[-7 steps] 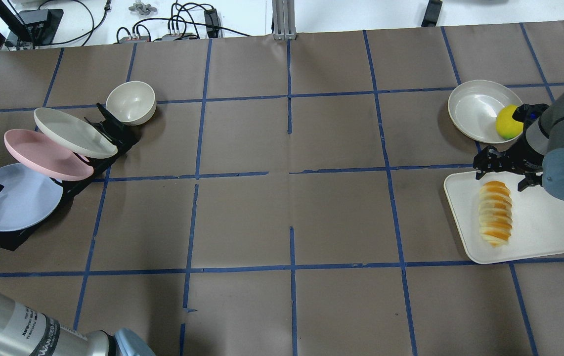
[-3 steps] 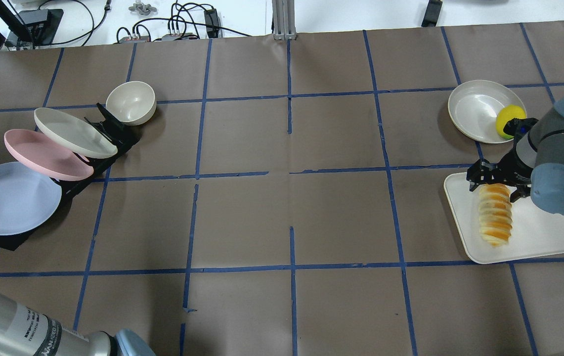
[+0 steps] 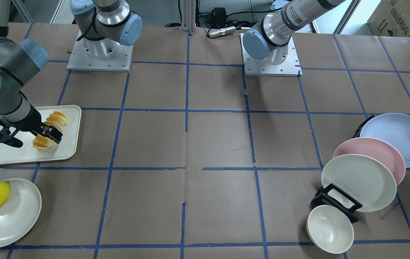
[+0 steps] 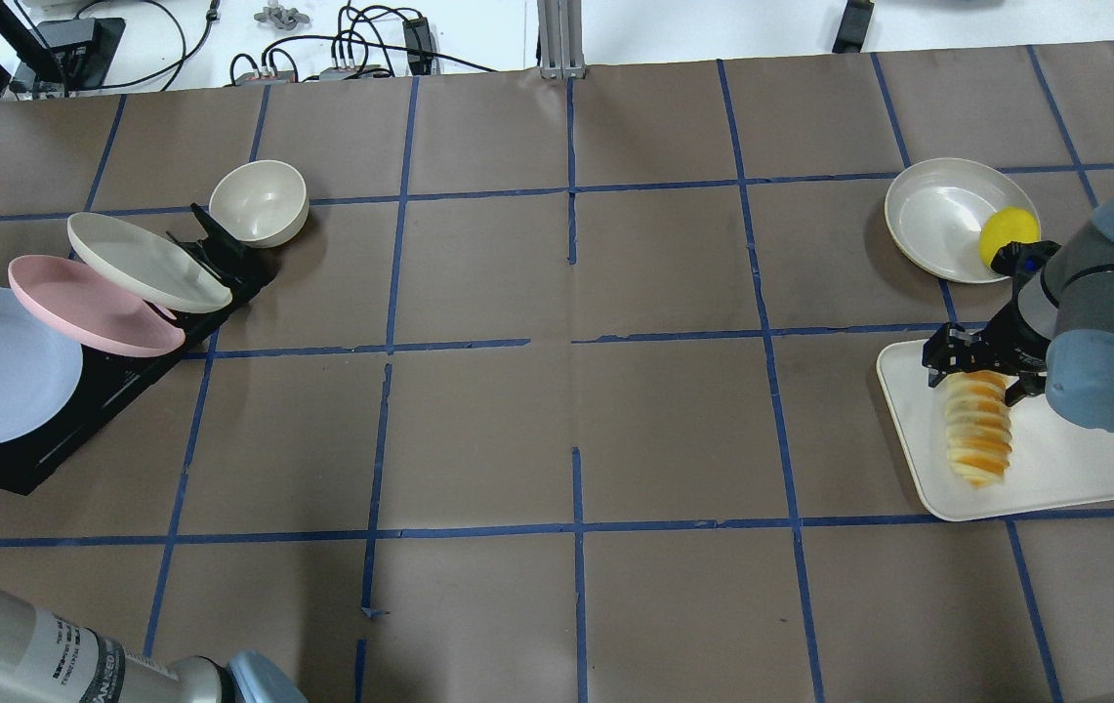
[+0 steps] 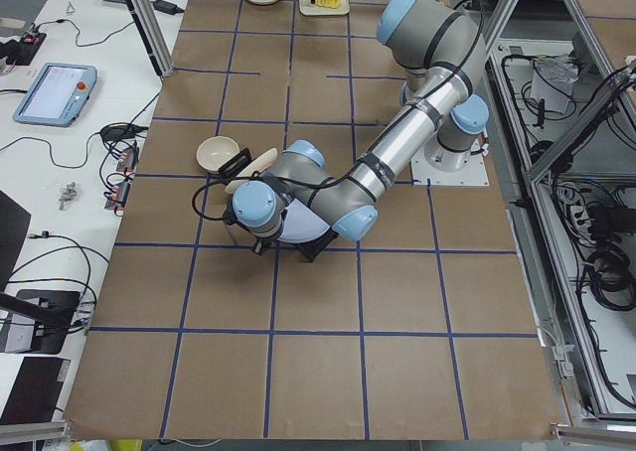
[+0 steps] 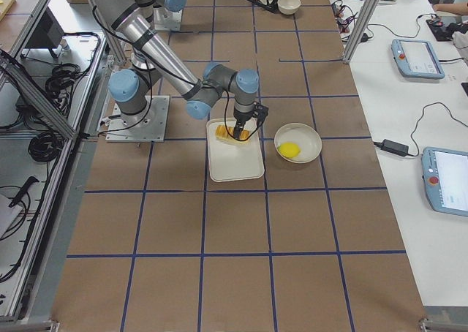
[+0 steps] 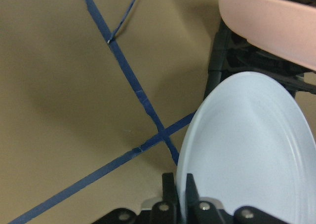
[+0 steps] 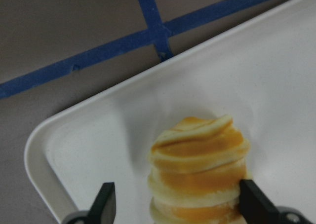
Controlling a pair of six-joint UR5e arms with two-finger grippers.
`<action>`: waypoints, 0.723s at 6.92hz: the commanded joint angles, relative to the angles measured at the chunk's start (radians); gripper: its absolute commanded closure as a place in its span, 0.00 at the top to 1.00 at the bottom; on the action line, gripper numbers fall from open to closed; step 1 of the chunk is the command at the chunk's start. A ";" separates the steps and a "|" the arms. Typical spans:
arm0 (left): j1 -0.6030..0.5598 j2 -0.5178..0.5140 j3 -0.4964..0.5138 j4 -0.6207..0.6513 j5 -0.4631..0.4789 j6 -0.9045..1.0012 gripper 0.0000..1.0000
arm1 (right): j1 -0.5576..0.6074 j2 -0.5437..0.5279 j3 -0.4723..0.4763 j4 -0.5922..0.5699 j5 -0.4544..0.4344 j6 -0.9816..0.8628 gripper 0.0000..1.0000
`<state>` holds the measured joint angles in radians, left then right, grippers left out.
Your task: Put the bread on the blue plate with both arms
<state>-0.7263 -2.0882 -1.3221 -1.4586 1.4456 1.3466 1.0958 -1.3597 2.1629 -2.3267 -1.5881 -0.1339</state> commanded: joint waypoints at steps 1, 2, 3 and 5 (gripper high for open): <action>-0.001 0.107 -0.012 -0.082 0.002 -0.018 0.05 | -0.001 -0.001 0.041 -0.046 0.014 -0.001 0.21; -0.002 0.170 -0.022 -0.157 0.003 -0.105 0.05 | -0.002 -0.004 0.066 -0.080 0.017 -0.001 0.15; -0.015 0.228 -0.019 -0.231 0.001 -0.207 0.05 | -0.002 -0.012 0.066 -0.082 0.016 -0.001 0.11; -0.189 0.324 -0.051 -0.279 0.004 -0.420 0.05 | 0.001 -0.066 0.037 -0.074 0.008 -0.003 0.08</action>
<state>-0.8160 -1.8205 -1.3534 -1.7102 1.4474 1.0634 1.0945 -1.3884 2.2161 -2.4040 -1.5755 -0.1354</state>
